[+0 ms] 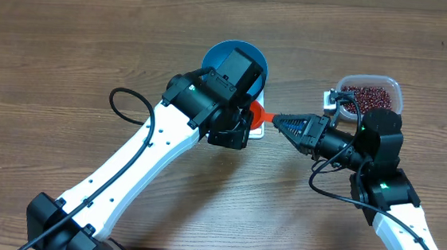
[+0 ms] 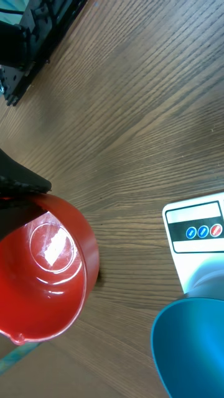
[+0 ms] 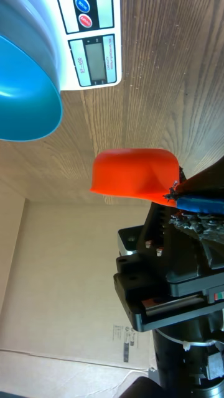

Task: Scoop item into bowl and weigh 150g on scale
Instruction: 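Close the right gripper on the blue handle of the scoop, then open the left gripper to release the scoop rim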

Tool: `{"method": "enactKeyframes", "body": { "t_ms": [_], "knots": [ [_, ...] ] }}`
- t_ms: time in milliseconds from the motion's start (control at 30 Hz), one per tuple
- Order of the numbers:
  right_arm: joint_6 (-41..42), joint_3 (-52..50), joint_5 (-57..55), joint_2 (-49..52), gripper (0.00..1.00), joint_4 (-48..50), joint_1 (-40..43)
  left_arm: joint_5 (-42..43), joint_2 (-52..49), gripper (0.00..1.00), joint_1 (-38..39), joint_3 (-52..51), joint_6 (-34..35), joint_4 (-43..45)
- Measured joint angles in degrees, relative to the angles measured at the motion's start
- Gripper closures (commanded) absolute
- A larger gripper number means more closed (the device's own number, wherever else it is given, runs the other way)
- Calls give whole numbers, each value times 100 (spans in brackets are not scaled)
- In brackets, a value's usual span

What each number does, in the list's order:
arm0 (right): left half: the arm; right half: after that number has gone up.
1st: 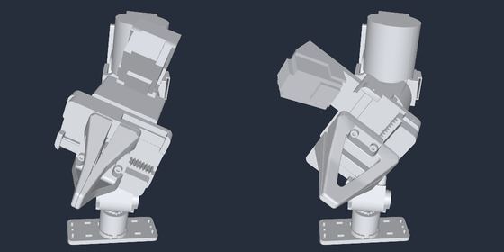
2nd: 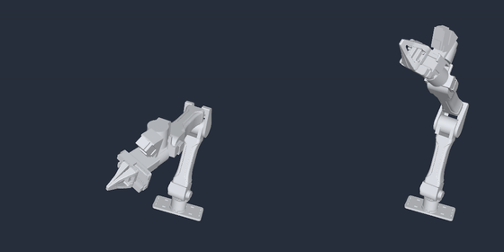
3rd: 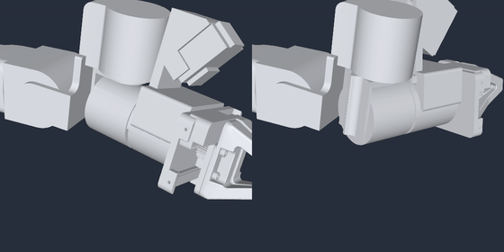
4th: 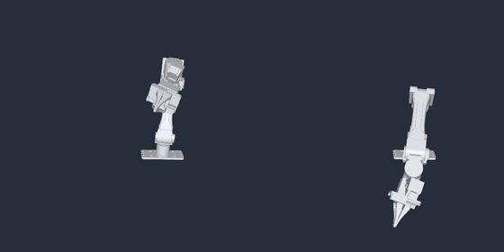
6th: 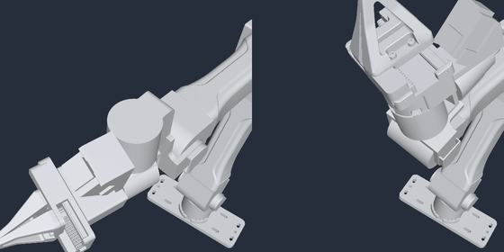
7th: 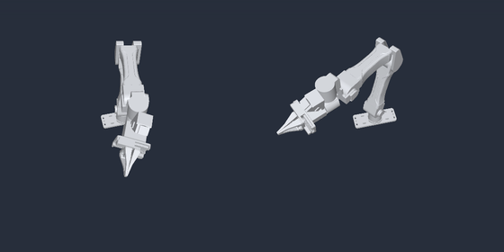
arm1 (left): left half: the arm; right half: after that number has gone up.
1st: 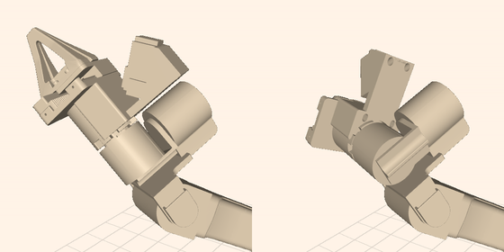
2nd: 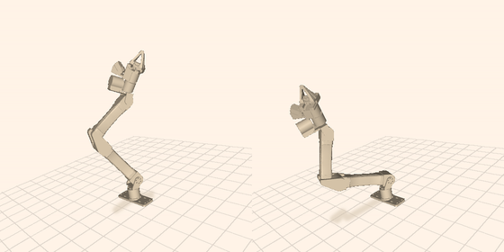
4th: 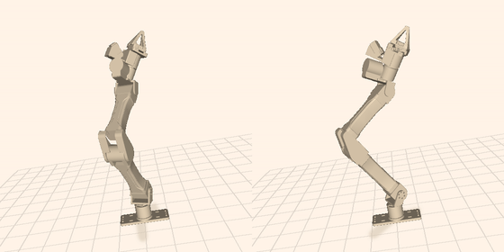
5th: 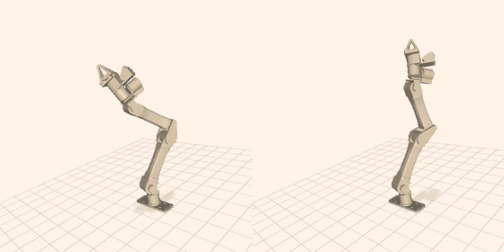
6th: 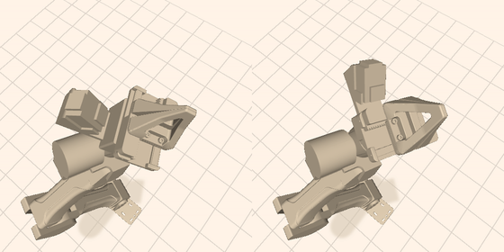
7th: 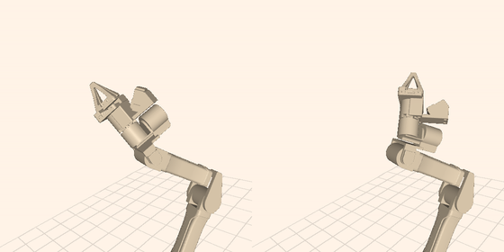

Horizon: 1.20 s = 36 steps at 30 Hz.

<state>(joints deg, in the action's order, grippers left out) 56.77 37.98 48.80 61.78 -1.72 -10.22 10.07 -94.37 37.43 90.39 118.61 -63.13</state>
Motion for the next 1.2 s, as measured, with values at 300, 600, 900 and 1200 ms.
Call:
{"method": "enactKeyframes", "body": {
  "t_ms": [300, 600, 900, 1200],
  "knots": [
    [0, 0, -13, 11, 96, -4, 0, -2, 0, 96, 0, 0, 0, 0],
    [0, 0, -20, 11, 96, -48, 2, -7, 0, 90, 0, 0, 0, -4],
    [2, 0, -17, 11, 96, -50, 0, 7, 0, 69, 0, 0, -2, 0],
    [-33, 0, -15, 11, 96, -90, 0, 26, 0, 52, 0, 0, -17, 0]
  ]
}}
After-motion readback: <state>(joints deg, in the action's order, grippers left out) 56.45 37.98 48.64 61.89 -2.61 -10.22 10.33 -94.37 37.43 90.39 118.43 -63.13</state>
